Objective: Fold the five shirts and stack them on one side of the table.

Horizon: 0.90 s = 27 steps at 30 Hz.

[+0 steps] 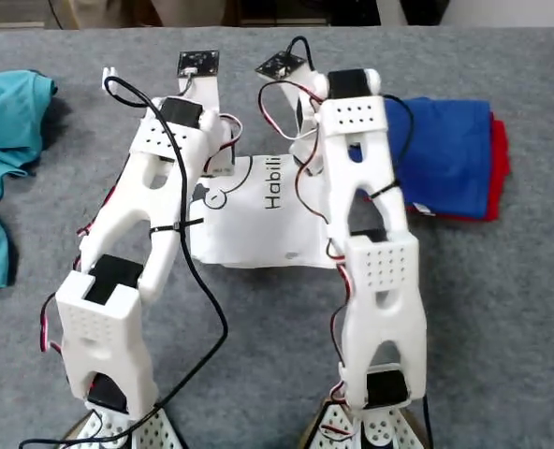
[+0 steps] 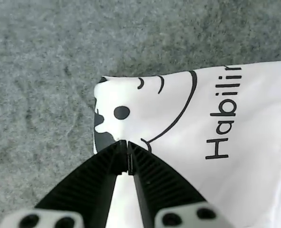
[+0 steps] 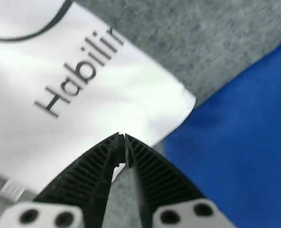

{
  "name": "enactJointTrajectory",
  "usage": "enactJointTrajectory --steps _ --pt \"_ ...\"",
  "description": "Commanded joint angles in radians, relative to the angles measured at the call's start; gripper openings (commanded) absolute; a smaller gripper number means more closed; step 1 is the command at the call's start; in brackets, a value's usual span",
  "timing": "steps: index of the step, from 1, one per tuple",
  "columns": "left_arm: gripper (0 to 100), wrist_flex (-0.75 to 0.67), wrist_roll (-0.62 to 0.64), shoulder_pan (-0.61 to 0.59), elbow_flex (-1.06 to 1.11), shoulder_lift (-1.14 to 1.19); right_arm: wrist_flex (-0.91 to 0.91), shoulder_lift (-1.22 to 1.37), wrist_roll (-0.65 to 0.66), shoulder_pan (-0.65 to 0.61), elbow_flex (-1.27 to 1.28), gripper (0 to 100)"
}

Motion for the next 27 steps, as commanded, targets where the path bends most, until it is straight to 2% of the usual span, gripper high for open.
enactJointTrajectory --steps 1,4,8,14,17,20,27 --pt "2 -0.012 0.0 -0.003 -0.057 -0.007 0.021 -0.255 -0.021 0.016 0.248 0.2" --pt "2 -0.035 0.0 0.014 -0.054 -0.007 -0.035 -0.43 -0.021 -0.005 0.498 0.2" --pt "2 -0.075 0.0 0.032 -0.052 0.005 -0.198 -0.61 -0.021 -0.025 0.842 0.2" --pt "2 -0.152 0.002 0.034 -0.058 0.145 -0.534 -0.638 -0.072 -0.013 1.236 0.2" --pt "2 -0.16 0.002 0.035 -0.089 0.216 -0.624 -0.588 -0.091 0.013 1.29 0.2" --pt "2 -0.16 0.002 0.026 -0.123 0.259 -0.64 -0.522 -0.084 0.067 1.27 0.2" --pt "2 -0.158 -0.005 0.018 -0.178 0.274 -0.519 -0.487 -0.083 0.107 1.136 0.2"
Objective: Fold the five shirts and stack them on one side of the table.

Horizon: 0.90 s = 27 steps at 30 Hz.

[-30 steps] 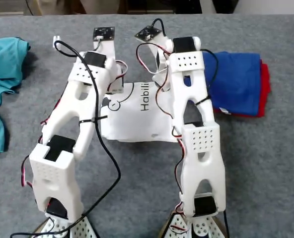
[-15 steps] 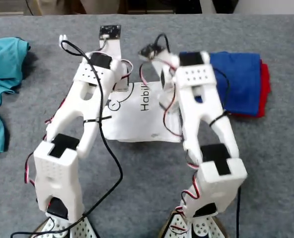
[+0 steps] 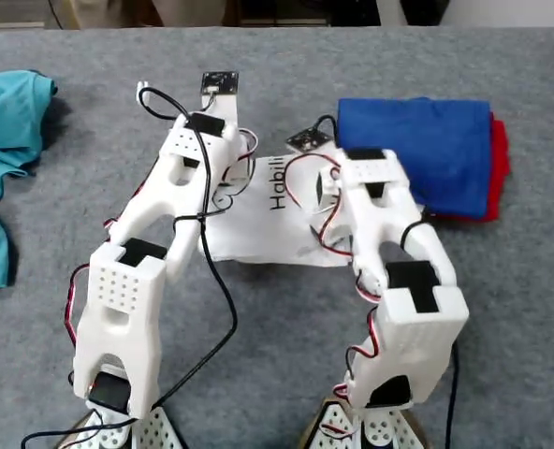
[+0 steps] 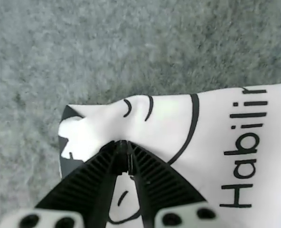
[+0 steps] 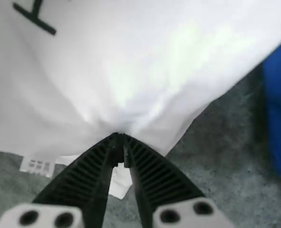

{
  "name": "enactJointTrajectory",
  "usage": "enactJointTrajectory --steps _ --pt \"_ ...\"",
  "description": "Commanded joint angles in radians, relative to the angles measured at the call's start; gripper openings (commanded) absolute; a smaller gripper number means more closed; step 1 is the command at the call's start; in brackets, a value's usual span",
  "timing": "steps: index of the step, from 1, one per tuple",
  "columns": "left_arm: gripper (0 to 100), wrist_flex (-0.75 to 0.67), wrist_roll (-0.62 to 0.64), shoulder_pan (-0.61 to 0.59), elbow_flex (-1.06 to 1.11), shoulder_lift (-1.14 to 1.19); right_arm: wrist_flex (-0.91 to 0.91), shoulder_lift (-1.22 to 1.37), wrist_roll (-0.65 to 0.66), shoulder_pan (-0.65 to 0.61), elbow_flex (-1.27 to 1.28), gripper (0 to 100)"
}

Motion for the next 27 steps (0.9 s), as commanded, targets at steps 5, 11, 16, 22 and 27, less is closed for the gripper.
enactJointTrajectory --steps 5,11,16,22,27 --pt "2 0.049 -0.009 -0.017 -0.084 -0.022 0.167 -0.186 -0.005 0.001 -0.104 0.2" --pt "2 0.267 -0.009 -0.021 -0.252 -0.099 0.224 -0.394 -0.006 0.024 -0.084 0.2" --pt "2 0.411 -0.031 -0.041 -0.321 -0.16 0.298 -0.529 -0.005 0.028 0.001 0.5" --pt "2 0.523 -0.095 -0.115 -0.267 -0.226 0.324 -0.634 -0.015 0.025 0.154 1.3" --pt "2 0.523 -0.115 -0.193 -0.121 -0.302 0.319 -0.618 -0.307 0.024 0.196 19.0"
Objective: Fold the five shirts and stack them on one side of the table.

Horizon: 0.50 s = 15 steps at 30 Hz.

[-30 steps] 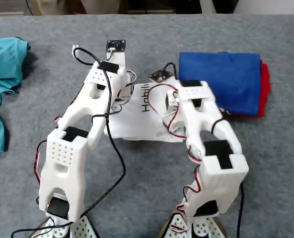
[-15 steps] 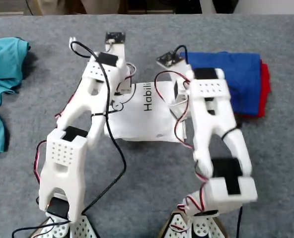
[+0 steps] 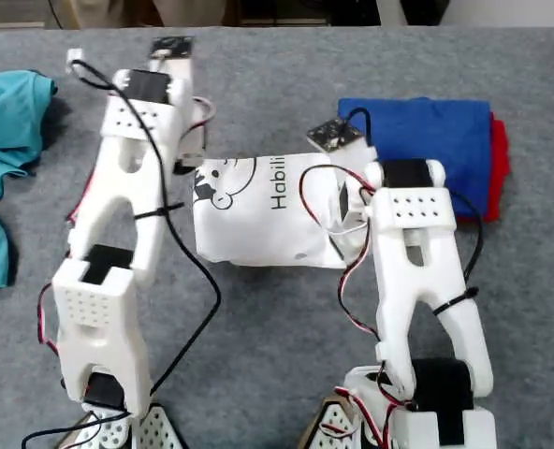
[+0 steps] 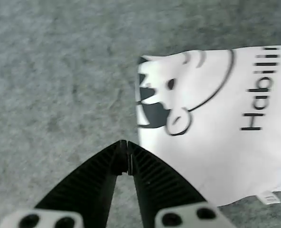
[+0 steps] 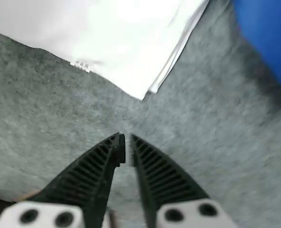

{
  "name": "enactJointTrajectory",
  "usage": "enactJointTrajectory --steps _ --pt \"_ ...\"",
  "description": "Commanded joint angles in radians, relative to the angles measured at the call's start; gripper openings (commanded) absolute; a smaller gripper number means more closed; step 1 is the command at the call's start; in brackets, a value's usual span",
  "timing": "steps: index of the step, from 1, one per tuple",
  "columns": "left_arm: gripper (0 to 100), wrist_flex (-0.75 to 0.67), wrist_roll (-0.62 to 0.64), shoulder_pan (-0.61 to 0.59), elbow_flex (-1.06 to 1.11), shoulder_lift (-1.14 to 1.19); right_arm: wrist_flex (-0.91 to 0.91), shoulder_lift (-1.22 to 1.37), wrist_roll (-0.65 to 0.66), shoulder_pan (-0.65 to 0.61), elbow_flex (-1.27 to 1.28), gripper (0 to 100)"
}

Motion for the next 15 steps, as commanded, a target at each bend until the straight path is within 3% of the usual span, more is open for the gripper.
enactJointTrajectory --steps 1,4,11,15 --pt "2 -0.002 -0.048 -0.041 0.112 -0.119 -0.003 -0.005 -0.242 0.005 -0.007 23.0" --pt "2 -0.078 -0.08 -0.038 0.308 -0.222 -0.012 0.068 -0.385 -0.035 -0.05 29.5" --pt "2 -0.384 -0.092 -0.037 0.858 -0.611 -0.04 0.3 -0.617 -0.134 -0.203 29.9" --pt "2 -0.496 -0.091 -0.046 1.068 -0.78 -0.038 0.414 -0.703 -0.151 -0.302 29.9"
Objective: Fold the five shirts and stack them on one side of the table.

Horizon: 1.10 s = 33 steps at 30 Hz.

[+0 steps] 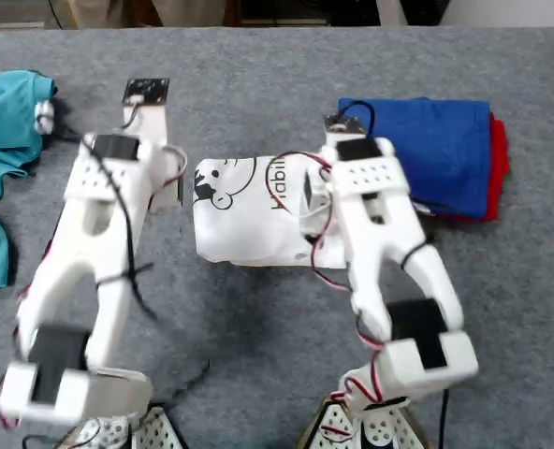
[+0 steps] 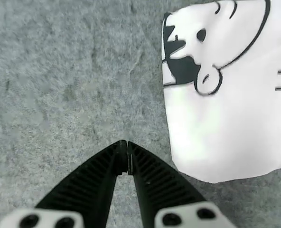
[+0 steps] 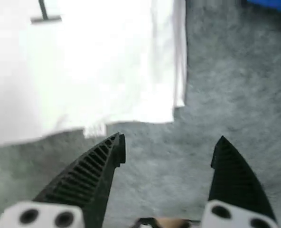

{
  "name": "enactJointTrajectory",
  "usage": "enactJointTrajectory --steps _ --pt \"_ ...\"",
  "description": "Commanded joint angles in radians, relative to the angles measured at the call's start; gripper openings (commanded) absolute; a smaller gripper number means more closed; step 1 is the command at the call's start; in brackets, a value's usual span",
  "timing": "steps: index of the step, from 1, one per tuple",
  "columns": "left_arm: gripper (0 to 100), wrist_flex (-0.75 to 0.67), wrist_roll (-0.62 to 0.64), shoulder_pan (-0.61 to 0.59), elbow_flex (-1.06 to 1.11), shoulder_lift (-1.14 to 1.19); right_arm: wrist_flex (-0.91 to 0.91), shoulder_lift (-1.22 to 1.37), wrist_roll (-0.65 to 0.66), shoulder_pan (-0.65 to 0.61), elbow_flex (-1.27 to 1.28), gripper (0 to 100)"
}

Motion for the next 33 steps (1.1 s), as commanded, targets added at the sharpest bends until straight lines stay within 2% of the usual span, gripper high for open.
enactJointTrajectory --steps 1,11,17,19,24,33 --pt "2 -0.083 -0.009 -0.017 0.155 -0.165 -0.003 0.074 -0.075 -0.018 -0.111 29.9" --pt "2 -0.092 -0.008 -0.017 0.195 -0.186 0.005 0.43 -0.106 -0.018 -0.3 29.6" --pt "2 -0.092 -0.008 -0.017 0.195 -0.186 0.006 0.573 -0.107 -0.018 -0.325 29.2" --pt "2 -0.092 -0.008 -0.017 0.195 -0.186 0.014 0.567 -0.109 -0.013 -0.335 24.6" --pt "2 -0.092 -0.008 -0.017 0.195 -0.186 0.012 0.565 -0.101 -0.01 -0.337 3.4" --pt "2 -0.097 -0.002 -0.017 0.166 -0.183 0.11 0.561 -0.101 -0.008 -0.389 2.6"
